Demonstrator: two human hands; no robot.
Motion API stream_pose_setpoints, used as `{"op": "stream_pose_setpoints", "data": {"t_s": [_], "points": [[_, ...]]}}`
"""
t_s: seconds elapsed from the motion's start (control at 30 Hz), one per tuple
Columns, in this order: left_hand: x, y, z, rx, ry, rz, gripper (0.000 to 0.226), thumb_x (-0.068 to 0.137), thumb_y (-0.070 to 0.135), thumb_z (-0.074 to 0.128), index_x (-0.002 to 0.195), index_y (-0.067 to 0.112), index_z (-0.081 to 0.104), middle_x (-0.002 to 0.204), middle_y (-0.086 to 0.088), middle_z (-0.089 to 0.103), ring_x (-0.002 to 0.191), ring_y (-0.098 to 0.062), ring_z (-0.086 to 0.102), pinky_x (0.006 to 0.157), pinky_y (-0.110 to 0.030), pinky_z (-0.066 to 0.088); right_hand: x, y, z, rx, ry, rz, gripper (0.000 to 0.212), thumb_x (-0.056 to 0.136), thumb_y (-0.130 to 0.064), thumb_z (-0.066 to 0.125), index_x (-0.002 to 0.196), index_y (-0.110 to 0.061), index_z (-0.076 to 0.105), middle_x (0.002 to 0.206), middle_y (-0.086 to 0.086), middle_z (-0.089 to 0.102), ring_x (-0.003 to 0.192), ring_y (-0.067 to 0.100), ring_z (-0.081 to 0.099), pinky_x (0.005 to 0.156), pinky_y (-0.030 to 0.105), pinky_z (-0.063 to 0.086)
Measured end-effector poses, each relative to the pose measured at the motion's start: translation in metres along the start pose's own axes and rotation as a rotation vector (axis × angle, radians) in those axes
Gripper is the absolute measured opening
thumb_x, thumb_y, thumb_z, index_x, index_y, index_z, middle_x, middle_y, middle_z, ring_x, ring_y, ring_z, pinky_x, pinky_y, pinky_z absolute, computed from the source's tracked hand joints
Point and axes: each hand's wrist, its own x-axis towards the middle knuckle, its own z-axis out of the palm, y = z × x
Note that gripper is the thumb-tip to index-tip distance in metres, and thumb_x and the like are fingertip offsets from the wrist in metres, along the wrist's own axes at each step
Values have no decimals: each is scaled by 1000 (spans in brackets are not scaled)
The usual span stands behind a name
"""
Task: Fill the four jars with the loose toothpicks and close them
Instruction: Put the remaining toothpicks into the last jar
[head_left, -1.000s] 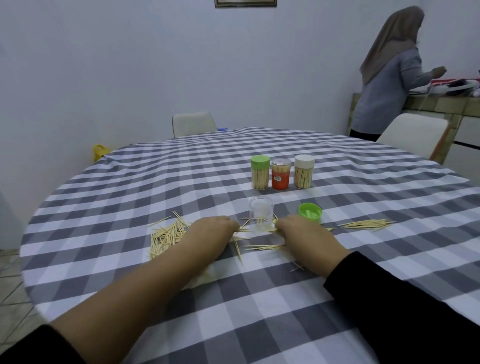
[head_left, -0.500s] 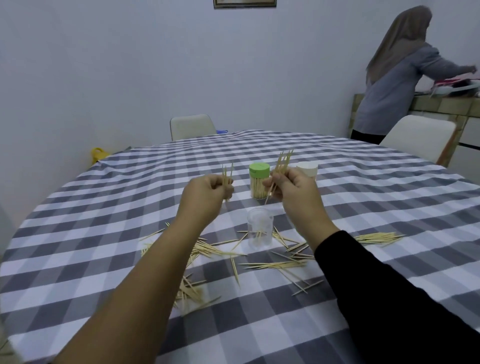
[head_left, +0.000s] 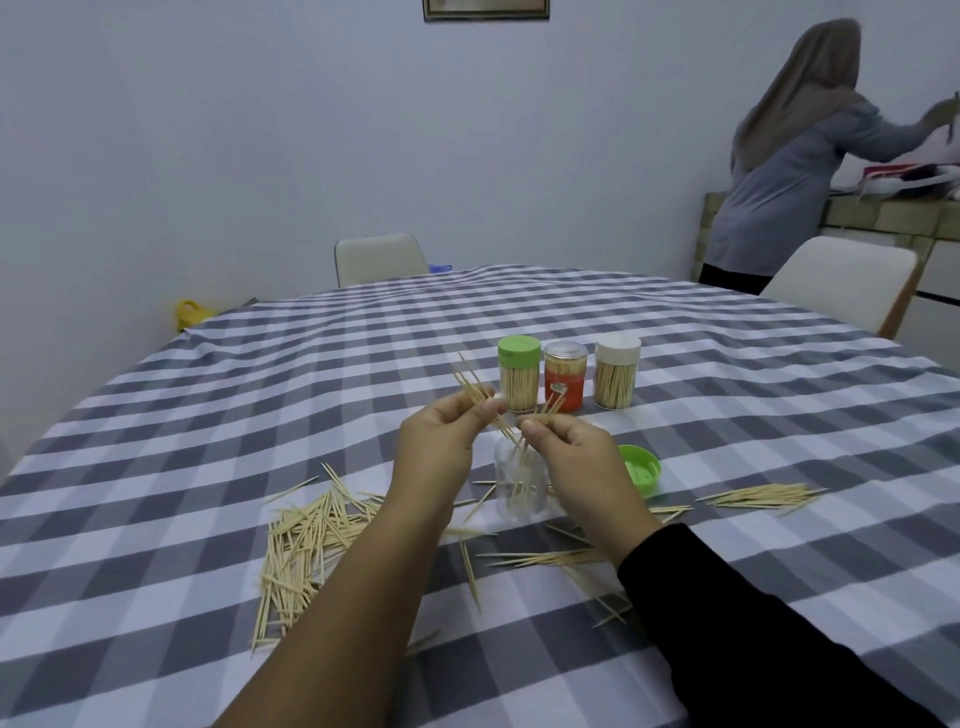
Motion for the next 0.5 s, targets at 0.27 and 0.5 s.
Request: {"op": "stream_pose_setpoints", "data": {"t_s": [0.27,0.5], "points": [[-7,-6,4,164,-113,-59,11,90,22,62,83,28,69,83,15,67,83,2,56,60,-15,36,-4,-3,-3,-35,-34,54,25,97,-27,50,106,-18,71,84,-14,66,83,-2,58,71,12,43],[-8,-7,3,201,-168,-88,10,90,19,63,91,21,72,81,15,67,76,4,58,49,-3,40,-5,-11,-8,-131,-69,65,31,96,-17,51,121,-4,61,120,8,64,104,13,57,90,25,41]]}}
